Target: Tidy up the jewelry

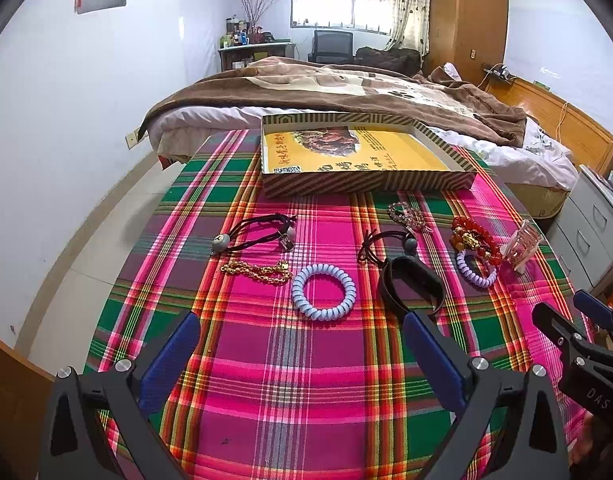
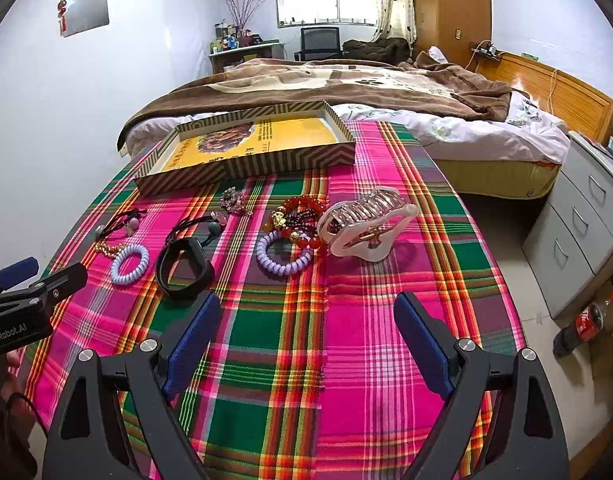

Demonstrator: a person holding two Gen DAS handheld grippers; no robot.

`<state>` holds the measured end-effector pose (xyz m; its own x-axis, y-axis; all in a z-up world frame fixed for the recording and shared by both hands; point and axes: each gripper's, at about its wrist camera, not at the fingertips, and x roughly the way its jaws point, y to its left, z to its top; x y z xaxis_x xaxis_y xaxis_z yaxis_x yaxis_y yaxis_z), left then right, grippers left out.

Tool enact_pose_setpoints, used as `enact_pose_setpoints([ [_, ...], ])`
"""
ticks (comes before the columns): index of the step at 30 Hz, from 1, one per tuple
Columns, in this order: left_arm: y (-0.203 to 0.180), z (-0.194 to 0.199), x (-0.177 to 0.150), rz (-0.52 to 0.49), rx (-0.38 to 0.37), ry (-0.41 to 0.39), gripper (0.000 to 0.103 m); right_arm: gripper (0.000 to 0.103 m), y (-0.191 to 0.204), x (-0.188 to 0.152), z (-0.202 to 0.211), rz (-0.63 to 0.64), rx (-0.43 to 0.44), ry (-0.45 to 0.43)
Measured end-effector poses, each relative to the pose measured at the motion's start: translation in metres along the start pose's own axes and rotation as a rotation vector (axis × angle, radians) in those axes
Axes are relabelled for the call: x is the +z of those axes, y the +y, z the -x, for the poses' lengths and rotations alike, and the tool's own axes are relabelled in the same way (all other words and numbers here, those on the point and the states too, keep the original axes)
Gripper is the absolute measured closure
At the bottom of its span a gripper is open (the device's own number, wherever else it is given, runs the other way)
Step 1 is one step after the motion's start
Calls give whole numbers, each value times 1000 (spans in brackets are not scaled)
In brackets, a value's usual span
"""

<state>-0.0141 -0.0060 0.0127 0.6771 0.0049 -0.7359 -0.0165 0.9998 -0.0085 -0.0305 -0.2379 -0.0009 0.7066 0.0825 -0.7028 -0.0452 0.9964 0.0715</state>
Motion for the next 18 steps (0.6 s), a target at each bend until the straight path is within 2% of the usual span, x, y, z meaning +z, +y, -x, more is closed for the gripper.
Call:
enact_pose_setpoints([
  [18, 0, -1, -2, 2, 2, 6, 0, 14, 0, -2, -1, -1, 0, 6],
])
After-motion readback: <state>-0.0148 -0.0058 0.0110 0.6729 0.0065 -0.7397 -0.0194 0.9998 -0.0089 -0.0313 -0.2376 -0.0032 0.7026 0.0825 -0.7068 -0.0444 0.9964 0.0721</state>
